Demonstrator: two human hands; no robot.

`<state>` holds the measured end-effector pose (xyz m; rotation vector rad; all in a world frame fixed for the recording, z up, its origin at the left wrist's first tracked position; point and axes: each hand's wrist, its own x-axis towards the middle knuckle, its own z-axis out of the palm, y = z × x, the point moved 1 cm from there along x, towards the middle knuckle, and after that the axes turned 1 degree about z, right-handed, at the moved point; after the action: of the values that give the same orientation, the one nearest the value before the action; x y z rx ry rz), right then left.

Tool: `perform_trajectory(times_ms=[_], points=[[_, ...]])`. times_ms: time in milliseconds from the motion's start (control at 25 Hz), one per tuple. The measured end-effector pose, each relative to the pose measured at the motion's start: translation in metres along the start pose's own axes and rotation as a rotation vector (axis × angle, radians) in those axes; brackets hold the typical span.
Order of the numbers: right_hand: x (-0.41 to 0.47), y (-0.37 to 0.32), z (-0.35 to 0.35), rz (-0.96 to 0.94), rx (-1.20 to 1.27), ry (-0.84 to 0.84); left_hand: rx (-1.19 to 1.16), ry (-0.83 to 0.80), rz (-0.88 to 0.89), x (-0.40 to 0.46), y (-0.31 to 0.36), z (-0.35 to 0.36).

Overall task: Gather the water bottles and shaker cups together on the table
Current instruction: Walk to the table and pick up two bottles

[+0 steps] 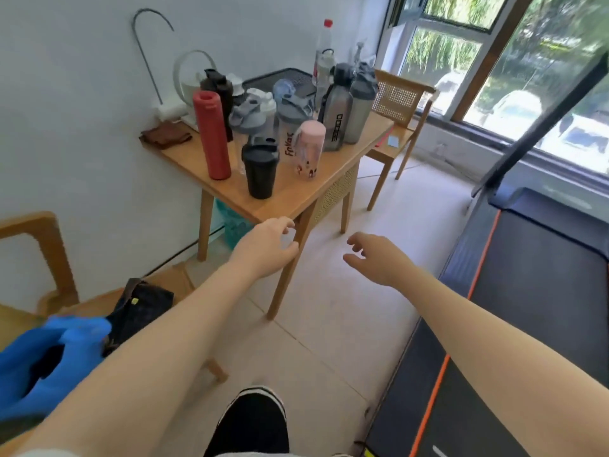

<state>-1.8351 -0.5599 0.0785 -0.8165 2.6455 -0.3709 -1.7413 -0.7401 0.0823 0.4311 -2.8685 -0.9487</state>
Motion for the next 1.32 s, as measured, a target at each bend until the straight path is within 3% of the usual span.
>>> perform_trajectory(times_ms=[280,480,640,880,1000,1200,1320], points=[[0.171,0.019,-0.074,0.037,-0.019,-0.006,0.002,-0.014,0.133,0.194,-0.007,-0.019],[0.284,0.026,-0.141,-0.087,0.155,0.291,0.007,0.146,0.297,0.305,0.011,-0.062],[0.363,0.042,-0.186,-0.371,0.091,0.483,-0.021,0.284,0.313,0.372,0.025,-0.065],[0.47,0.086,-0.247,-0.772,-0.002,0.512,-0.076,0.497,0.047,0.454,0.047,-0.042],[0.505,0.122,-0.279,-0.793,0.03,0.545,-0.098,0.465,-0.061,0.487,0.071,-0.025],[0.542,0.145,-0.291,-0.807,0.286,0.345,-0.338,0.658,-0.182,0.52,0.086,-0.008],[0.56,0.17,-0.274,-0.71,0.337,0.262,-0.416,0.508,-0.345,0.522,0.074,0.017]])
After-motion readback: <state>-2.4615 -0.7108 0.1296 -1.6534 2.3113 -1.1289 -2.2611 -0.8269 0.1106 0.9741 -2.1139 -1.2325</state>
